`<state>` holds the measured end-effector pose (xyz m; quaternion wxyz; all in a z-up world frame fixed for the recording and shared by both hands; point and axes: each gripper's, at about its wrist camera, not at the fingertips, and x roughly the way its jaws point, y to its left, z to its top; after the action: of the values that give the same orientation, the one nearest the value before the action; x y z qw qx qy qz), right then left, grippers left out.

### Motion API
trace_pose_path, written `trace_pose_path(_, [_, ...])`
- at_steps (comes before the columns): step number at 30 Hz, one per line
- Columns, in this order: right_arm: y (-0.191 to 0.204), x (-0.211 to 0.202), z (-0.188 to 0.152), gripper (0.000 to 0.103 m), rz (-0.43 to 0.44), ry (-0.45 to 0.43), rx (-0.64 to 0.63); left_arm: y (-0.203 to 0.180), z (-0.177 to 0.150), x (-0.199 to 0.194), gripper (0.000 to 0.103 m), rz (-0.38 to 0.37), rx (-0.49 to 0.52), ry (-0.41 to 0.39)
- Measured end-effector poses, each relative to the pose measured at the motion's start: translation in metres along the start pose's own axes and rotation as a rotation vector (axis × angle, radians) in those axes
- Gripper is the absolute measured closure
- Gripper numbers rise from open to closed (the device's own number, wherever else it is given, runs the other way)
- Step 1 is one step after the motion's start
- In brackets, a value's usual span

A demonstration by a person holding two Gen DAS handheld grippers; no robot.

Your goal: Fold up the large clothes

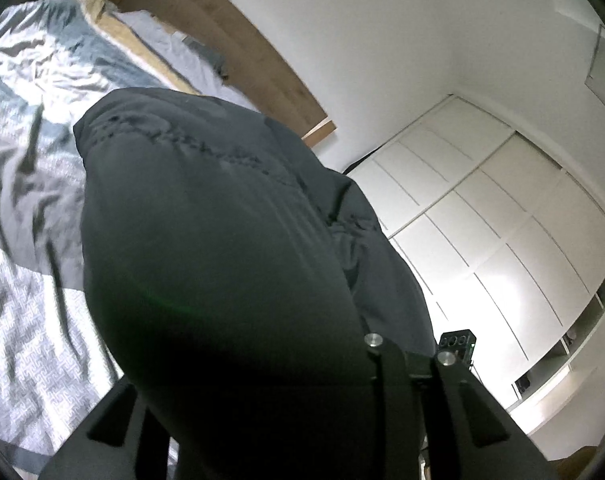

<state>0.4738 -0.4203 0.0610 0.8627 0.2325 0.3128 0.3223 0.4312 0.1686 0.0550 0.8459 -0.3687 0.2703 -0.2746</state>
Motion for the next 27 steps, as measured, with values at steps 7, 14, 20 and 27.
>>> trace_pose_path(7, [0.018, -0.028, -0.006, 0.083, 0.002, -0.013, -0.013, -0.025, -0.015, -0.019, 0.077, -0.004, 0.016, 0.010])
trace_pose_path(14, [-0.014, -0.017, -0.041, 0.082, -0.011, 0.029, 0.082, 0.007, -0.062, -0.019, 0.077, 0.081, -0.032, 0.072])
trace_pose_path(20, [-0.052, -0.002, -0.070, 0.080, -0.063, 0.085, 0.179, 0.045, -0.085, -0.015, 0.073, 0.158, -0.108, 0.124])
trace_pose_path(27, [-0.070, -0.007, -0.082, 0.053, -0.125, 0.070, 0.229, 0.074, -0.085, -0.016, 0.033, 0.146, -0.181, 0.088])
